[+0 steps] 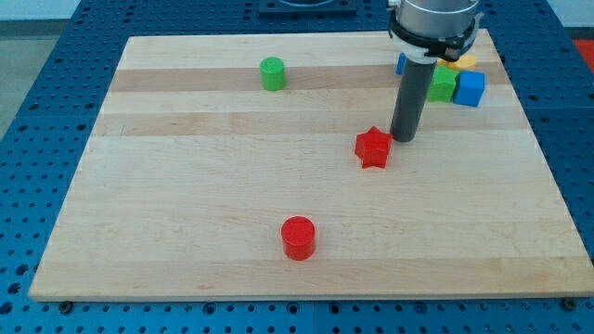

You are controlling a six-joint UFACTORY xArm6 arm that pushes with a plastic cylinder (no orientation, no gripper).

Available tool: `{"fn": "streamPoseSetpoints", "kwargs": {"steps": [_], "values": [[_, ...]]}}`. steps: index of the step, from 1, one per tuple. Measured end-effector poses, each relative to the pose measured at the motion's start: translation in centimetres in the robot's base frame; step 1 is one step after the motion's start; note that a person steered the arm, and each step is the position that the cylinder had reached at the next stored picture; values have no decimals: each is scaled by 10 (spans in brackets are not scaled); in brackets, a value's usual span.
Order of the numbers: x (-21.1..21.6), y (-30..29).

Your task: Move the red star towards the red circle

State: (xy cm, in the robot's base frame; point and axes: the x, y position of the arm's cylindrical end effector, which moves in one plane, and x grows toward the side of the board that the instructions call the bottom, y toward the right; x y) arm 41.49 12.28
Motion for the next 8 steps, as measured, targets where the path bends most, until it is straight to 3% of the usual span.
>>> {"fn": "streamPoseSetpoints", "kwargs": {"steps": [3, 4, 6, 8], "values": [[20, -18], [65, -39], [72, -55], [43, -56]]}}
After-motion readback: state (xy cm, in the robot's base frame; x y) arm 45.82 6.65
